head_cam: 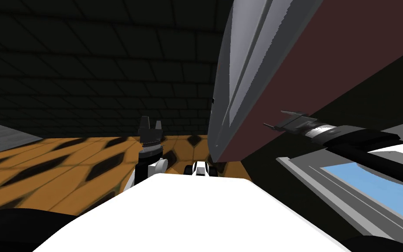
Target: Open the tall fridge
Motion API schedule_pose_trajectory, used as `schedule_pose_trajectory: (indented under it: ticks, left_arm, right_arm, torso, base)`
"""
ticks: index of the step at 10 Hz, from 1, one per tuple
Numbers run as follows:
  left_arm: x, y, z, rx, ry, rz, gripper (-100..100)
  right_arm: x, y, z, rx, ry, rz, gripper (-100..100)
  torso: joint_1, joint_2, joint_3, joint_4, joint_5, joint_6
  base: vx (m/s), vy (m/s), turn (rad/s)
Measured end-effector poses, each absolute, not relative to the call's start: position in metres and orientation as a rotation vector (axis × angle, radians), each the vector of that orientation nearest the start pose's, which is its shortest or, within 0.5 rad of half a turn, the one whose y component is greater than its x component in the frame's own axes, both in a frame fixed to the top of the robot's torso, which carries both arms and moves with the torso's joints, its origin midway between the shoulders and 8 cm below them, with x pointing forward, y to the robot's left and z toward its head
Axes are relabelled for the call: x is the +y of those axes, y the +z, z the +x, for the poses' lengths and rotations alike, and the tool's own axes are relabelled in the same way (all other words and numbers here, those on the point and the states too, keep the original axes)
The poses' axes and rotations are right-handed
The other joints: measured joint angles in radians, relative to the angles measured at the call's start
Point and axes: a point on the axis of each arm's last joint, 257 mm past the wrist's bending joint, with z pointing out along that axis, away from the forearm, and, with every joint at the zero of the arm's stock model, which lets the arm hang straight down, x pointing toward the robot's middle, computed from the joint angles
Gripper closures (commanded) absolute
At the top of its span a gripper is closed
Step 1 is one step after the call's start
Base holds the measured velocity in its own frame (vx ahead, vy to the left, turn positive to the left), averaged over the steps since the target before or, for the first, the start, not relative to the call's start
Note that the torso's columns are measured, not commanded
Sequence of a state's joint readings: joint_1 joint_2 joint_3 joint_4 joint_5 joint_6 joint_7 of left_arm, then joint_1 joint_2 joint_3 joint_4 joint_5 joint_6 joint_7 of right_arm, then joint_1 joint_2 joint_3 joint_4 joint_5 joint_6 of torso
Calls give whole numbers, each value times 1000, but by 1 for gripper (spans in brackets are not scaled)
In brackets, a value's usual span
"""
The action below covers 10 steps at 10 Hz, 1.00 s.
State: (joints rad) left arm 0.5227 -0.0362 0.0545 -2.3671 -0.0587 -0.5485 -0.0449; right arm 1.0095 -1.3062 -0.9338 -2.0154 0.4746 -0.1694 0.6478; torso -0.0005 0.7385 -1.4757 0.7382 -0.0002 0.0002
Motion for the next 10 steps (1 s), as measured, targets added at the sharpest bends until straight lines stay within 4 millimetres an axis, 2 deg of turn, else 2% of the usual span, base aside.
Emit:
schedule_pose_trajectory:
  ticks: [1,4,7,10]
  left_arm:
    - [288,64,313,549,-1180,-529,0]
    - [288,64,313,549,-1181,-529,0]
    - [288,64,313,550,-1180,-529,0]
    - [288,64,313,549,-1181,-529,0]
  right_arm:
    - [-502,76,406,1376,-817,-987,-100]
    - [-487,108,425,1304,-878,-1076,-100]
    - [-475,128,440,1246,-917,-1133,-100]
    - [-451,152,454,1173,-958,-1198,-100]
  torso:
    - [2,-2,-1,-1,1,0]
    - [2,1,0,0,0,0]
    - [-2,0,0,0,-1,0]
    - [9,-2,-2,-1,4,-3]
  base:
    - [29,121,-50]
    - [11,118,-63]
    - [11,79,-51]
    - [-6,110,-66]
